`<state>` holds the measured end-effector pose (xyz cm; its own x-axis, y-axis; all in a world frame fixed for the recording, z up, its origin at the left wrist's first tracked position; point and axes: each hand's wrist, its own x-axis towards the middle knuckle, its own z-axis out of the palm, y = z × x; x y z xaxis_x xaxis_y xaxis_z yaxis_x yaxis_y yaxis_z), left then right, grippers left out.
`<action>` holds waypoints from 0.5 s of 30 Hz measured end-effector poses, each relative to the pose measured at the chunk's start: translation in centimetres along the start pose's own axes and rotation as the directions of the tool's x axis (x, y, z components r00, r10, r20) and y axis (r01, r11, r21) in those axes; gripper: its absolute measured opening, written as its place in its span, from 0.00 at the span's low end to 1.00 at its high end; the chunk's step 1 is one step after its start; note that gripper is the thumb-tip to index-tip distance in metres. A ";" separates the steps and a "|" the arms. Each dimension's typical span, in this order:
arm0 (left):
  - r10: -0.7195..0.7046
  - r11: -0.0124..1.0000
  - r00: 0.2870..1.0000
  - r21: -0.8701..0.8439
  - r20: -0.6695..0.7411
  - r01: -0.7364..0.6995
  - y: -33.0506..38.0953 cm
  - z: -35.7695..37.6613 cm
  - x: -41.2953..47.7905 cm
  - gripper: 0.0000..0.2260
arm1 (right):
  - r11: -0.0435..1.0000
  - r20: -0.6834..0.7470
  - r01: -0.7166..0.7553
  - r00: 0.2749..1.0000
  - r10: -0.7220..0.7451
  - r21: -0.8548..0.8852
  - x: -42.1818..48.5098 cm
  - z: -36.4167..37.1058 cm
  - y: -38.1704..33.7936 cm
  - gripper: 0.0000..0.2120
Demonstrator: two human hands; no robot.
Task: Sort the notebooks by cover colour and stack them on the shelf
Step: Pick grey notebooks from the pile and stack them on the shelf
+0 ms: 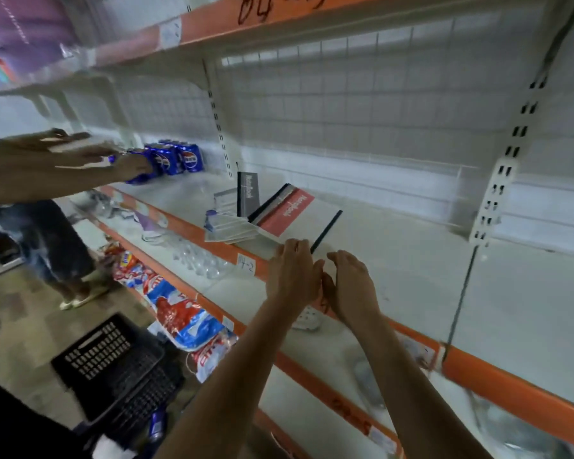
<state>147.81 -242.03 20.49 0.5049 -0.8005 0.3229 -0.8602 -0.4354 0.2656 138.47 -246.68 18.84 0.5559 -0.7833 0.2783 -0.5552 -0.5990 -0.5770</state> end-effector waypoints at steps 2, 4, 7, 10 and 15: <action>-0.009 1.000 1.000 0.006 0.005 0.009 -1.5 0.5 2.1 0.18 | 1.000 0.030 -0.021 0.999 0.021 -0.001 2.2 1.4 -0.6 0.20; -0.013 1.000 1.000 0.004 0.011 0.013 -3.0 1.0 3.8 0.16 | 1.000 0.054 -0.024 0.998 0.025 -0.002 3.9 2.7 -1.1 0.19; -0.014 1.000 1.000 -0.008 0.012 0.014 -5.0 1.6 6.2 0.15 | 0.999 0.102 -0.025 0.994 0.028 -0.031 6.5 4.5 -1.8 0.23; -0.007 1.000 1.000 0.014 -0.021 0.007 -7.4 2.2 9.0 0.16 | 0.996 0.125 -0.007 0.992 0.018 -0.088 9.2 6.1 -2.7 0.29; 0.031 0.999 0.999 0.024 0.036 -0.032 -11.0 2.7 13.9 0.18 | 0.982 0.197 -0.054 0.976 0.090 -0.182 12.4 8.9 -3.0 0.32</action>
<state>164.12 -249.51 19.64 0.4750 -0.8279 0.2984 -0.8774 -0.4193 0.2332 152.52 -253.13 17.19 0.6145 -0.7859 0.0689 -0.6876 -0.5765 -0.4414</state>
